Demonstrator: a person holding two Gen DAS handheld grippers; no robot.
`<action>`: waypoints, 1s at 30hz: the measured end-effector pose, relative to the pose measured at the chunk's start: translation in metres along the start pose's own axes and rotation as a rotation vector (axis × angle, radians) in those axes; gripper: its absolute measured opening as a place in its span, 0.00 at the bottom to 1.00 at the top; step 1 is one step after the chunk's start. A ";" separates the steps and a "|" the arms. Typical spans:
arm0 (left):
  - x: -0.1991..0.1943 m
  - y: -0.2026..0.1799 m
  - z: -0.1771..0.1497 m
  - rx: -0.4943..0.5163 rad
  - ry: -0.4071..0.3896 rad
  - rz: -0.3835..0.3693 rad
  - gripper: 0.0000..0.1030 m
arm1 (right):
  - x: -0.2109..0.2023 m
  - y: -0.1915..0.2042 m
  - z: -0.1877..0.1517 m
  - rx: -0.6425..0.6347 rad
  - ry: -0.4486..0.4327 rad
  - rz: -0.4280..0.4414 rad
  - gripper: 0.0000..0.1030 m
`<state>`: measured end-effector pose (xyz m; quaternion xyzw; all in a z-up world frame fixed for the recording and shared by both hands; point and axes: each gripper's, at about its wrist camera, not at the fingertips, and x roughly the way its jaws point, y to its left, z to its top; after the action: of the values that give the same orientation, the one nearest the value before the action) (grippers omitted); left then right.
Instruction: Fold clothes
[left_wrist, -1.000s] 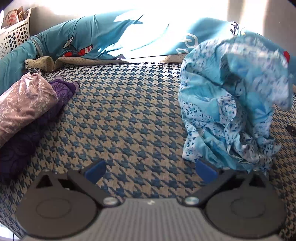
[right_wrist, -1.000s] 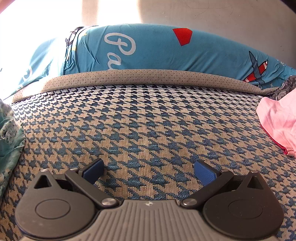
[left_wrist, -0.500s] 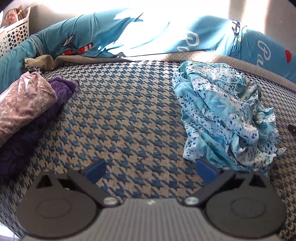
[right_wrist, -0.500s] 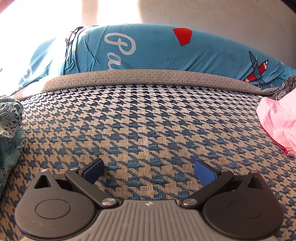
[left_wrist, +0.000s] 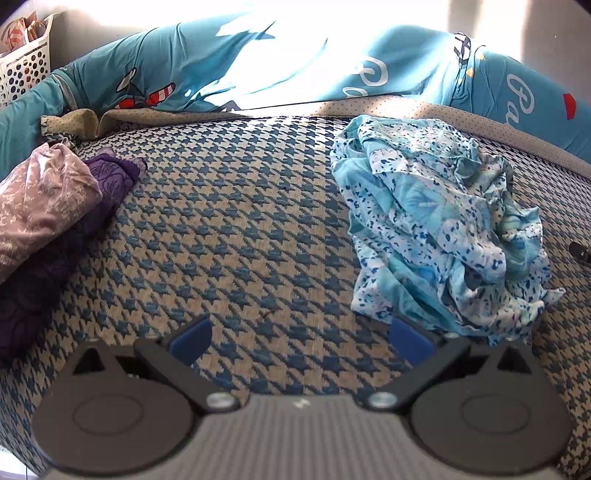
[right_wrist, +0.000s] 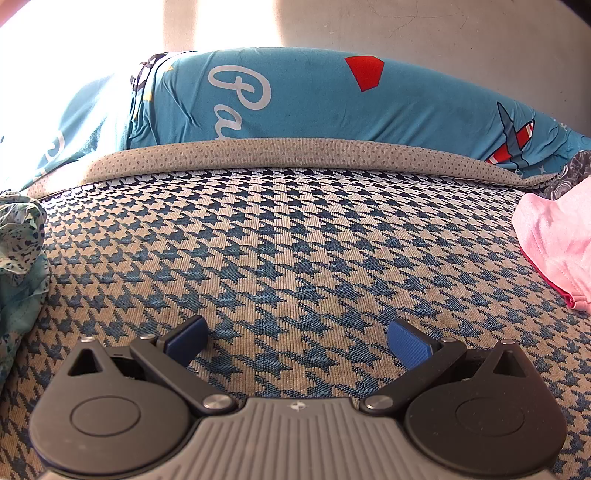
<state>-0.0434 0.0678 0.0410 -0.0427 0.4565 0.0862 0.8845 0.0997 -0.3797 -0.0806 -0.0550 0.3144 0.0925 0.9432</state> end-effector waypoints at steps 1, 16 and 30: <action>0.000 0.000 0.000 0.001 -0.001 0.000 1.00 | 0.000 0.000 0.000 0.000 0.000 0.000 1.00; 0.002 -0.013 0.000 0.032 0.003 -0.005 1.00 | 0.000 0.000 0.000 0.000 -0.004 -0.002 1.00; 0.007 -0.034 -0.002 0.087 0.008 -0.012 1.00 | -0.004 0.005 0.001 0.030 0.031 -0.028 1.00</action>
<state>-0.0347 0.0349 0.0343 -0.0074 0.4629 0.0608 0.8843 0.0958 -0.3749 -0.0780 -0.0467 0.3294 0.0735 0.9402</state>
